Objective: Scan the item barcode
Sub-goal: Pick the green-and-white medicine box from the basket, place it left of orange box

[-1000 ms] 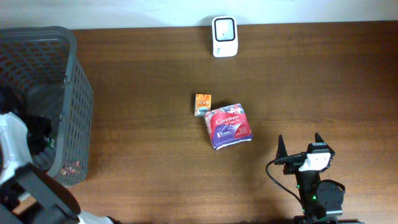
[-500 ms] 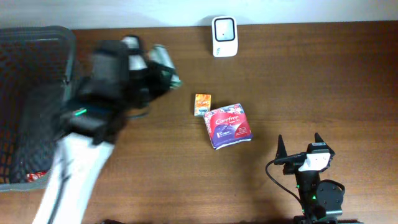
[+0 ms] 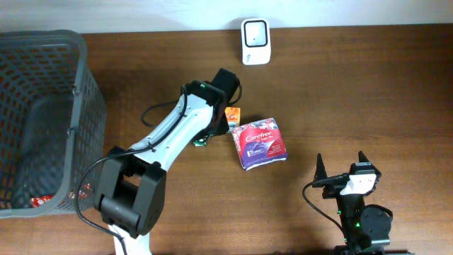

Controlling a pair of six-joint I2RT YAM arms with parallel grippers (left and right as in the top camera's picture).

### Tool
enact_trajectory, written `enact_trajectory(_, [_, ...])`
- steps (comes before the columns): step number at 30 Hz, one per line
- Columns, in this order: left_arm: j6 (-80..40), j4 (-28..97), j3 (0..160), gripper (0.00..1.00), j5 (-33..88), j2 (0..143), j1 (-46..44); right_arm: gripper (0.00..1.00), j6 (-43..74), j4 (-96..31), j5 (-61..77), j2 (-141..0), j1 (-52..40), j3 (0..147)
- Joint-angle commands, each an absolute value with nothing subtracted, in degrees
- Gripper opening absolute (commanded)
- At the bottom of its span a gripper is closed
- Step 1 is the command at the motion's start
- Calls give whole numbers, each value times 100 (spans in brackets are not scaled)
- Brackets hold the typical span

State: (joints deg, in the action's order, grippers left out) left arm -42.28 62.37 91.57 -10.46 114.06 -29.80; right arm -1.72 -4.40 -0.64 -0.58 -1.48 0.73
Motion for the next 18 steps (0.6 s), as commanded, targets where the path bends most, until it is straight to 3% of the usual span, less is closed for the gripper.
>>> enact_trajectory(1, [-3719, 7015, 10678, 51, -1055, 11419, -2788, 98, -169, -471, -110, -21, -152, 32])
enact_trajectory(4, [-3583, 8455, 13117, 57, -1146, 11419, -2554, 98, -169, -471, -110, -21, -152, 32])
enact_trajectory(5, [-3339, 8932, 14077, 68, -1299, 11419, -2504, 98, -169, -471, -110, -21, -152, 32])
enact_trajectory(7, [-3334, 9590, 15377, 72, -1831, 11415, -2482, 98, -169, -471, -110, -21, -152, 32])
enact_trajectory(8, [-3109, 9671, 15788, 82, -1942, 11373, -2436, 98, -169, -471, -110, -21, -152, 32])
enact_trajectory(13, [-3116, 9671, 15906, 82, -1949, 10901, -978, 98, -169, -471, -110, -21, -152, 32])
enact_trajectory(18, [-3116, 9671, 15812, 91, -1863, 10838, 582, 98, -169, -471, -110, -21, -152, 32])
